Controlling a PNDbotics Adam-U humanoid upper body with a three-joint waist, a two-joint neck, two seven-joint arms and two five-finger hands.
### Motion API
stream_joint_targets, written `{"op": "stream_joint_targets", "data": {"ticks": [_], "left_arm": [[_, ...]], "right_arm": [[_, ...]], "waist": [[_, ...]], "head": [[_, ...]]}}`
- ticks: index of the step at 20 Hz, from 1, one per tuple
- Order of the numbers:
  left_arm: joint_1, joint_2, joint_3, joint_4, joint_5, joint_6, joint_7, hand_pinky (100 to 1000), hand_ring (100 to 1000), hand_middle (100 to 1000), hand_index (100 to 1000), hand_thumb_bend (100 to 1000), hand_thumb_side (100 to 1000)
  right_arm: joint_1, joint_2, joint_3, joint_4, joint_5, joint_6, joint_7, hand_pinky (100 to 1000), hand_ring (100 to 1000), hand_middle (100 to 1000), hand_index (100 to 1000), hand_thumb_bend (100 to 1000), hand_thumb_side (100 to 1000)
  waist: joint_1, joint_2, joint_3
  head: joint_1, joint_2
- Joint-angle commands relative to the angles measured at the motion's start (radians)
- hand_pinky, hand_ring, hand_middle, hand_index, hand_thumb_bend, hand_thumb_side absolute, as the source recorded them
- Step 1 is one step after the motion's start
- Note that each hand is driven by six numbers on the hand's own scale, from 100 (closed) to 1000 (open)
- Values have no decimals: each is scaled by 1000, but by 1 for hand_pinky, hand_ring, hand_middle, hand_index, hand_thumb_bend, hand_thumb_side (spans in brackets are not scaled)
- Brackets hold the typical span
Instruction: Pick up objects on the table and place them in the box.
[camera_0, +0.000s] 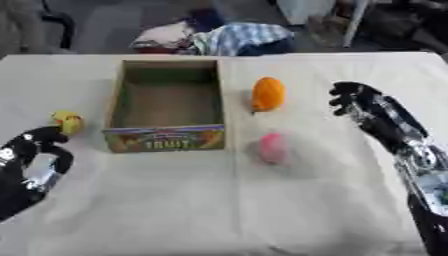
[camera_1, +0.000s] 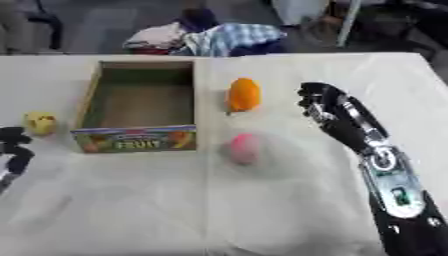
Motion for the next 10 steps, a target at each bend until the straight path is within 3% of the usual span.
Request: {"op": "stream_joint_targets", "data": {"ticks": [1,10], "left_arm": [[-8,18,6,-24,-23,-12,-1,965,639,688,847,635,430],[-8,19,9,-23,-27,-20,4,967,644,690,850,624,421]], "right_arm": [[-9,-16,-2,-19,4,-2,1,691,761,767,869,100,667],[-8,-16,-2,-19,3,-2,0,691,761,767,869,100,664]], "waist": [[3,-10,-1],[4,-11,-2]], "head": [[-2,5],[-2,5]]}}
